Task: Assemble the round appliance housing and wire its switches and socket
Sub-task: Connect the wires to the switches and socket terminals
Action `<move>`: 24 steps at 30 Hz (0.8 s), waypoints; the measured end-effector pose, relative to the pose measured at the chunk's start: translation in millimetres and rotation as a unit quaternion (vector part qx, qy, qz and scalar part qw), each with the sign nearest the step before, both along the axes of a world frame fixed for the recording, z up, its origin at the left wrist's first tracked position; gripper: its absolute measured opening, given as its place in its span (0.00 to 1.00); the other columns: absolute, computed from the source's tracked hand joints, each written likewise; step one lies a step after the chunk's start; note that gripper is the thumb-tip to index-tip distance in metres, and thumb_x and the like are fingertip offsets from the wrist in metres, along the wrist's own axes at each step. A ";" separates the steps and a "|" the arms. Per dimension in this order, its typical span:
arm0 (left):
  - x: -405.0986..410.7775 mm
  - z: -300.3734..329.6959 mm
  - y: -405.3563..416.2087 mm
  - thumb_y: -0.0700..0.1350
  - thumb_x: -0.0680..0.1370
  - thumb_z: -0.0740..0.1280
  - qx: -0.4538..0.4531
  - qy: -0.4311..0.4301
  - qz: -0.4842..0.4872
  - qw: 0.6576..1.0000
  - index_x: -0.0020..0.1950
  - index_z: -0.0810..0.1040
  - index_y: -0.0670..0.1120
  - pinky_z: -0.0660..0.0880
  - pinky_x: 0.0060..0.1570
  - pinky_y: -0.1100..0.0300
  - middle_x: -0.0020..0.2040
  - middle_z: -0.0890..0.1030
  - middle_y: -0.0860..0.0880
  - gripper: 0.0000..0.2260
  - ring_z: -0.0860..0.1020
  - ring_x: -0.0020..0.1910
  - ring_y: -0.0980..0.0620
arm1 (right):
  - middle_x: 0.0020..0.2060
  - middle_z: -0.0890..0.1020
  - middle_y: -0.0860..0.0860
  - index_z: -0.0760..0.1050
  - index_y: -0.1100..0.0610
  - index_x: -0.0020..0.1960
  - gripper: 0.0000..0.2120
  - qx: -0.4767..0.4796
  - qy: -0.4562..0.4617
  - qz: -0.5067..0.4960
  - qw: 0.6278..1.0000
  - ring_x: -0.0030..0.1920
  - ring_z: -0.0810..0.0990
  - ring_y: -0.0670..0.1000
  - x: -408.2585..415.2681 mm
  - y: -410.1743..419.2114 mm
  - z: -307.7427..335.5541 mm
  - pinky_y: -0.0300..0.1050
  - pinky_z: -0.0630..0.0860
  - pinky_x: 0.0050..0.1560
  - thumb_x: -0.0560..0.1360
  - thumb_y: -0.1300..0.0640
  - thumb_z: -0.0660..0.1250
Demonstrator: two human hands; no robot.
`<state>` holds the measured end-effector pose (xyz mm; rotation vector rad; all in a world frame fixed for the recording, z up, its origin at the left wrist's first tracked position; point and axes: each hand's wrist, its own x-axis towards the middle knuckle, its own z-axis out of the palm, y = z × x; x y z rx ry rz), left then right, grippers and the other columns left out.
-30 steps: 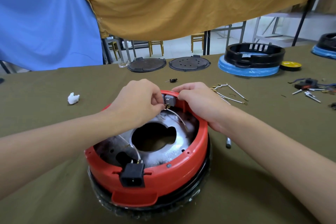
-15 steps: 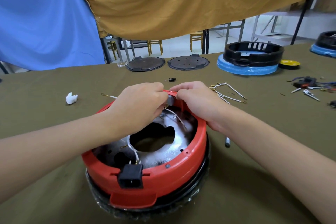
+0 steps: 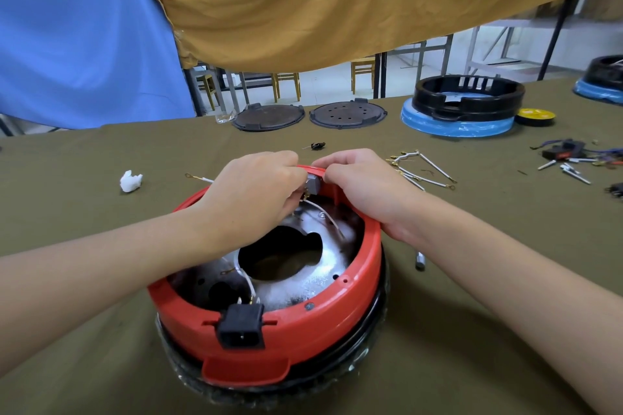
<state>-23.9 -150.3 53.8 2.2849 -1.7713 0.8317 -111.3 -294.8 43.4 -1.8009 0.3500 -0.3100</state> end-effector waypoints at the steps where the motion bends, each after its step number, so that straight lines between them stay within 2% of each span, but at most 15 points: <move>1: 0.2 -0.1 0.3 0.38 0.74 0.71 0.000 0.000 -0.002 1.000 0.34 0.76 0.42 0.61 0.26 0.58 0.33 0.69 0.49 0.09 0.71 0.29 0.44 | 0.41 0.82 0.61 0.82 0.62 0.50 0.14 0.004 0.000 0.000 1.000 0.39 0.77 0.55 -0.2 0.1 0.3 0.50 0.74 0.42 0.73 0.66 0.59; 7: -0.2 -1.3 2.7 0.37 0.73 0.71 -0.001 0.004 -0.005 1.000 0.35 0.77 0.41 0.64 0.25 0.57 0.33 0.71 0.47 0.08 0.73 0.29 0.42 | 0.40 0.82 0.58 0.83 0.60 0.50 0.14 0.022 -0.001 0.005 1.000 0.38 0.78 0.54 -1.2 1.5 1.9 0.49 0.76 0.41 0.74 0.67 0.60; 15: -0.6 -2.8 1.3 0.36 0.72 0.72 -0.001 -0.010 -0.005 1.000 0.34 0.77 0.42 0.62 0.25 0.59 0.33 0.73 0.46 0.08 0.73 0.28 0.43 | 0.40 0.82 0.57 0.83 0.61 0.51 0.14 0.022 0.001 -0.001 1.000 0.38 0.78 0.54 -1.6 2.2 2.2 0.49 0.75 0.42 0.74 0.67 0.60; 20: -4.4 -2.5 -0.1 0.34 0.67 0.76 0.012 -0.034 -0.011 0.999 0.33 0.76 0.43 0.67 0.20 0.57 0.31 0.73 0.46 0.11 0.74 0.27 0.43 | 0.47 0.85 0.64 0.83 0.61 0.52 0.16 0.048 -0.004 -0.011 0.999 0.42 0.79 0.55 0.6 4.5 0.6 0.56 0.80 0.50 0.74 0.68 0.58; 24: -7.9 -1.9 -2.0 0.34 0.64 0.78 0.031 -0.046 -0.005 0.998 0.33 0.76 0.44 0.61 0.21 0.60 0.30 0.73 0.46 0.12 0.74 0.26 0.44 | 0.50 0.84 0.65 0.83 0.61 0.52 0.16 0.049 -0.004 -0.020 0.999 0.42 0.80 0.55 0.4 5.4 0.2 0.59 0.80 0.53 0.74 0.68 0.58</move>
